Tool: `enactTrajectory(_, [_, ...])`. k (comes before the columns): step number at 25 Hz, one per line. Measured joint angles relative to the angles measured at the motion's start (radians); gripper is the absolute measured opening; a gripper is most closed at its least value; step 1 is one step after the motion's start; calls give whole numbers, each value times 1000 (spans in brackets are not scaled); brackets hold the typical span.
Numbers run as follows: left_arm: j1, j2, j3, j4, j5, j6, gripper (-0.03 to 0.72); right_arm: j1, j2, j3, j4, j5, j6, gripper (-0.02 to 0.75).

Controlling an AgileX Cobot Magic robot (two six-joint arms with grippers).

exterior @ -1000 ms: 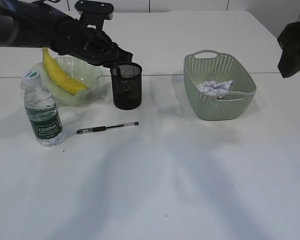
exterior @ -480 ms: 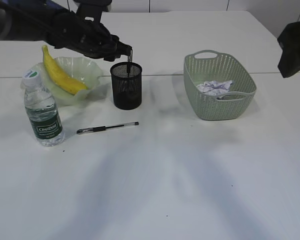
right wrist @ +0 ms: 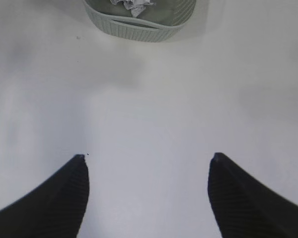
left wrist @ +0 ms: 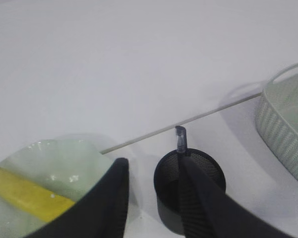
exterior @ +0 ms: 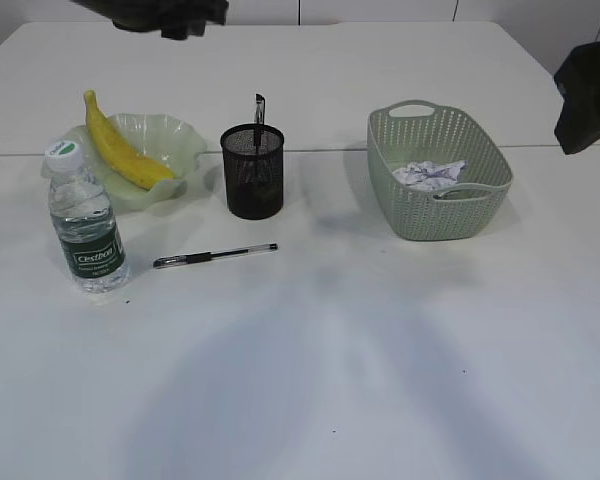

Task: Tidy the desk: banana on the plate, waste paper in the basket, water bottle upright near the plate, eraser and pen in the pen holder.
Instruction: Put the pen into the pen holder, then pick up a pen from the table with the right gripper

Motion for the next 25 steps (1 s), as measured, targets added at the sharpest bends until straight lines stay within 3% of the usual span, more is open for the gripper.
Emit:
enactTrajectory(7, [0, -182, 0, 8, 281, 5, 238, 0, 0, 0, 29, -4, 0, 554])
enactTrajectory(11, [0, -231, -2, -26, 518, 102, 238, 0, 0, 0, 63, -4, 0, 554])
enactTrajectory(15, [0, -240, 6, -161, 714, 244, 238, 0, 0, 0, 73, -4, 0, 554])
enactTrajectory(19, [0, -282, 63, -258, 733, 298, 238, 0, 0, 0, 75, -4, 0, 554])
enactTrajectory(25, [5, -401, 188, -263, 731, 332, 238, 0, 0, 0, 77, -4, 0, 554])
